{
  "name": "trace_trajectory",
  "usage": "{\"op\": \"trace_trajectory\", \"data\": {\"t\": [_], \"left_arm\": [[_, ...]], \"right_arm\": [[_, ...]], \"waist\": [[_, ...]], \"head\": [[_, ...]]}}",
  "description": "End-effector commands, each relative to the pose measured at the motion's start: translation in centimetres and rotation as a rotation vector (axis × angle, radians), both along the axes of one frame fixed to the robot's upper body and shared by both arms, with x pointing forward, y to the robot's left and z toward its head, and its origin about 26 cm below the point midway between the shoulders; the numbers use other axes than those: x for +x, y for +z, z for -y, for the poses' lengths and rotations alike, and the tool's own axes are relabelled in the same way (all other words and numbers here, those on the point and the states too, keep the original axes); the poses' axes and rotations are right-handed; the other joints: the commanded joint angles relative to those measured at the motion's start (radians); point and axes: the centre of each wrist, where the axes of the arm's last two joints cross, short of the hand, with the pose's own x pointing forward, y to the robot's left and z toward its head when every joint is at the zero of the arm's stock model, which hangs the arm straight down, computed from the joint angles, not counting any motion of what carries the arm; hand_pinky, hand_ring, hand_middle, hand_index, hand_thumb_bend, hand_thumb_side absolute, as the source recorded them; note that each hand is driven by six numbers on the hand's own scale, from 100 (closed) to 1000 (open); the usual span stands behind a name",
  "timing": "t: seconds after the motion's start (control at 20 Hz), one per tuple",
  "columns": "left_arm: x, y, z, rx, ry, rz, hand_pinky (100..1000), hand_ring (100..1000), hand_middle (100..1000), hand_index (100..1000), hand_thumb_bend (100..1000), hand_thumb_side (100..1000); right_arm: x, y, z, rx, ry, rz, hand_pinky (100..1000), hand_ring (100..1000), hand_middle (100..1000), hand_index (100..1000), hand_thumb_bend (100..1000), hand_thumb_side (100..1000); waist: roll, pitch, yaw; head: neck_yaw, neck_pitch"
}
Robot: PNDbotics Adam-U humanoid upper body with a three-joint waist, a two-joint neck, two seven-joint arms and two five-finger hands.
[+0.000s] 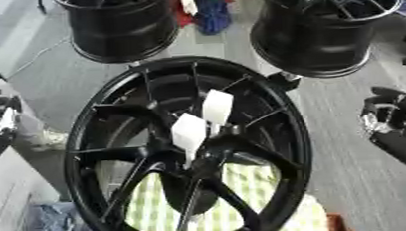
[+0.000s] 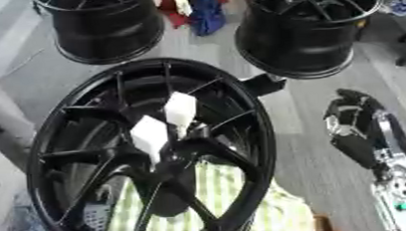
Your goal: Pull the pin out of the wheel hub.
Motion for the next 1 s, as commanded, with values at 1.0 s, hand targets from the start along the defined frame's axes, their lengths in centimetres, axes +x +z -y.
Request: {"op": "trace_trajectory", "data": {"t": [1.0], "left_arm": [[0.3,1.0,0.8,0.048,-0.082,0.012,552,603,625,761,295,291]], "right_arm": [[1.1,17.2,-5.6,-0.748,0.599,0.203,753,725,792,900,169,173]], "waist": [[-0.02,-0.015,0.07]], "head": [[-0.047,-0.002]]}}
